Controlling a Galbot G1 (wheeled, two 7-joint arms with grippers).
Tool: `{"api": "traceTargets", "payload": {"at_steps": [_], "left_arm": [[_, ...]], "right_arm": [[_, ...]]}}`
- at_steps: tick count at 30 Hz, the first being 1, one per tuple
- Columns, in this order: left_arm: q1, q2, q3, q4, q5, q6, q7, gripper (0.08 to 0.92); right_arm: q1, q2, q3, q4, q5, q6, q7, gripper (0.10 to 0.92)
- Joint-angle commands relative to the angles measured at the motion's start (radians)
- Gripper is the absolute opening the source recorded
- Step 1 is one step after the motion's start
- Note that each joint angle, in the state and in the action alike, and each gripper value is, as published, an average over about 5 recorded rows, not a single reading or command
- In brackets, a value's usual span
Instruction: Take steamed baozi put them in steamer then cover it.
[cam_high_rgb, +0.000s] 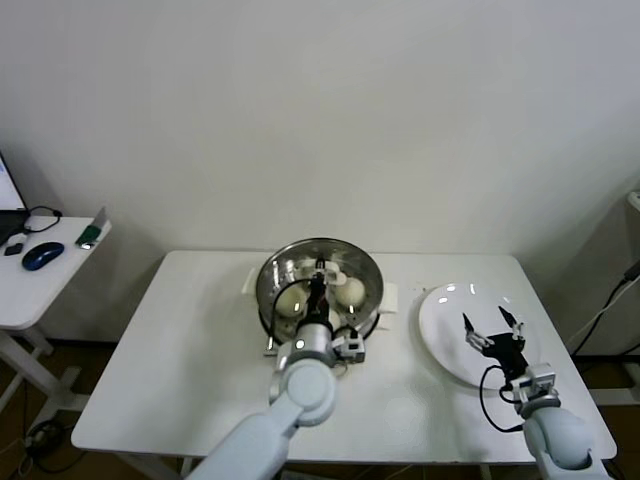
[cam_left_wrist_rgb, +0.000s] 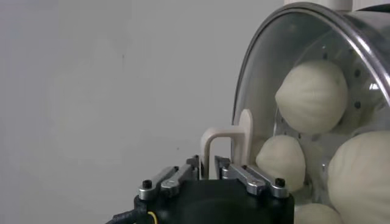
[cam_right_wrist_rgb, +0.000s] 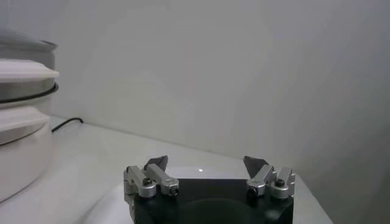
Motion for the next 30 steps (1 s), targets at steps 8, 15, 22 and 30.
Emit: {"api": "traceTargets", "payload": {"at_steps": [8, 15, 22, 30], "left_arm": [[0.06, 0.073, -0.009, -0.18, -0.058, 0.05, -0.004, 0.48], [0.157, 0.126, -0.06, -0.312, -0.111, 0.049, -0.024, 0.68], [0.305, 0.177, -0.194, -0.41, -0.235, -0.052, -0.173, 0.817], [0.445, 0.212, -0.58, -0.385, -0.95, -0.589, -0.547, 0.823]], "right_arm": [[0.002, 0.001, 0.005, 0.009, 0.037, -0.06, 0.011, 0.823], [0.003, -0.003, 0.002, 0.006, 0.031, -0.06, 0.01, 0.823], [0.009, -0.009, -0.003, 0.008, 0.023, -0.058, 0.004, 0.823], [-0.002, -0.017, -0.011, 0.026, -0.002, -0.056, -0.02, 0.823]]}}
